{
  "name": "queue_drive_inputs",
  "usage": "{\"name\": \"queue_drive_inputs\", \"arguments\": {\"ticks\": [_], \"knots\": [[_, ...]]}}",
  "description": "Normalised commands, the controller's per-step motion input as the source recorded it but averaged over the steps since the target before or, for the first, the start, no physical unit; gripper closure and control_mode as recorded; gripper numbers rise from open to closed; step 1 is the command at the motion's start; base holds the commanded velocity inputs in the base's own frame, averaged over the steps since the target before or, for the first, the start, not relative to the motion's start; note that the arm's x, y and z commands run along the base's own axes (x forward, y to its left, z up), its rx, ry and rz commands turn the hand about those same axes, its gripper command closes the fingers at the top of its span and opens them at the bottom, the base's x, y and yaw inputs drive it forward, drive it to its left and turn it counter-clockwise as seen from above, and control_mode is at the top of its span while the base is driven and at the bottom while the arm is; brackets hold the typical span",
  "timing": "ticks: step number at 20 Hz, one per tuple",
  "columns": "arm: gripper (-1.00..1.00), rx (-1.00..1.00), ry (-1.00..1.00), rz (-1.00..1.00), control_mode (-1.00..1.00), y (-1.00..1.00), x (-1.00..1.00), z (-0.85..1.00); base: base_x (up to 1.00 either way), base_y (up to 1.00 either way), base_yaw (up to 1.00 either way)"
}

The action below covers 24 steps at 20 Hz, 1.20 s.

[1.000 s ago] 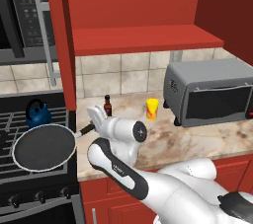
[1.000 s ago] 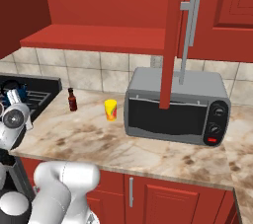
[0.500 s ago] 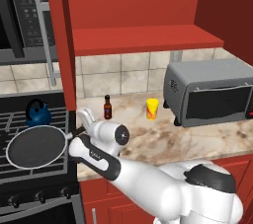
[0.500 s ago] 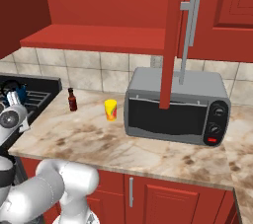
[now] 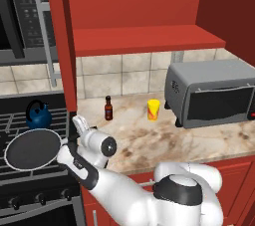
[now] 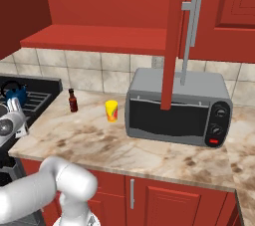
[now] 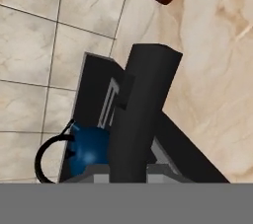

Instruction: Pick the pan from the cabinet and place it on the stove. Then turn on the stove burner for the pan.

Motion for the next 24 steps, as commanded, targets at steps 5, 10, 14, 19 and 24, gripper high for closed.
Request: {"name": "queue_drive_inputs", "arguments": {"ticks": [5, 10, 14, 19, 24], "knots": [[1.0, 0.0, -0.01, -0.07, -1.0, 0.12, 0.1, -0.21, 0.0, 0.0, 0.0], [1.0, 0.0, 0.0, 0.0, -1.0, 0.01, 0.02, -0.13, 0.0, 0.0, 0.0], [1.0, 0.0, 0.0, 0.0, -1.0, 0.09, 0.1, -0.17, 0.0, 0.0, 0.0], [1.0, 0.0, 0.02, 0.0, -1.0, 0.1, 0.2, -0.08, 0.0, 0.0, 0.0], [1.0, -0.01, 0.06, -0.03, -1.0, 0.19, 0.22, -0.03, 0.0, 0.0, 0.0]]}}
